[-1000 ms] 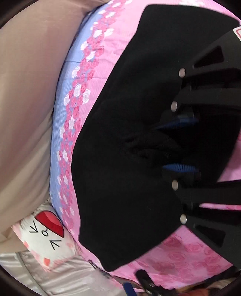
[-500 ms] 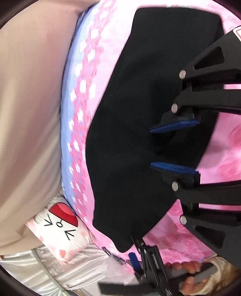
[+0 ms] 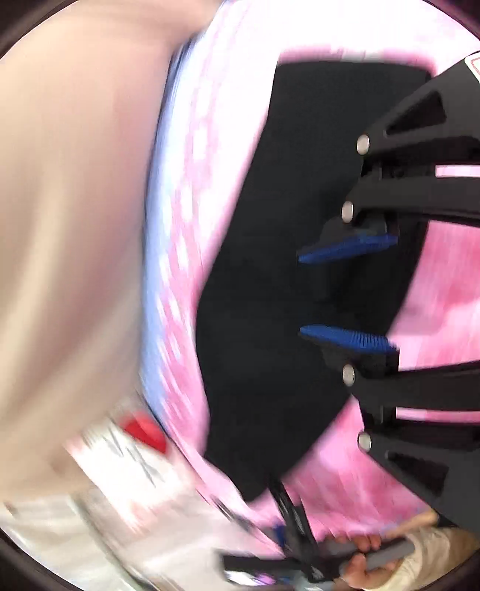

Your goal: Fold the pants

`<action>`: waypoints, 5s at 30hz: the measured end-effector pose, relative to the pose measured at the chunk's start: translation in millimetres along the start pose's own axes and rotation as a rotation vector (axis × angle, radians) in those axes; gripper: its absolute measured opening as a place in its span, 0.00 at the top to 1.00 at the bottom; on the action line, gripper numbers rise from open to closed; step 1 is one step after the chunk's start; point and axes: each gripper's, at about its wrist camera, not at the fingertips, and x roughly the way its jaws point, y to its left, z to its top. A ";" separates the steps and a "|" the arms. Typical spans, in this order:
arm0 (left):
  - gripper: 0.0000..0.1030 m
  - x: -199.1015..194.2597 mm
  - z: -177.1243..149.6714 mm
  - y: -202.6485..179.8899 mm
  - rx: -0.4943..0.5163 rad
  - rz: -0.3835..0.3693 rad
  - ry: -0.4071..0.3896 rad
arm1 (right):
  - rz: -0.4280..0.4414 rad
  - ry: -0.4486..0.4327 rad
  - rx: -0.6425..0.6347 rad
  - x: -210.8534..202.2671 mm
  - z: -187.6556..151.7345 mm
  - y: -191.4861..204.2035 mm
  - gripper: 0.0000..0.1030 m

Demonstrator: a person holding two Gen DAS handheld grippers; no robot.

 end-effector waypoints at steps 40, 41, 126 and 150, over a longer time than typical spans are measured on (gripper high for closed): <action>0.05 73.6 40.6 28.7 -0.387 -0.142 0.137 | -0.148 0.009 0.294 -1.0 -56.8 -118.6 0.49; 0.05 77.4 43.5 24.5 -0.374 -0.124 0.117 | -0.149 0.004 0.299 -3.4 -56.3 -118.5 0.45; 0.05 -59.4 15.2 -172.4 0.221 -0.272 -0.048 | 0.250 0.101 0.372 37.0 -32.1 -101.1 0.42; 0.04 4.0 24.6 -145.4 0.188 -0.121 0.046 | 0.385 0.119 0.141 33.3 18.2 -10.8 0.78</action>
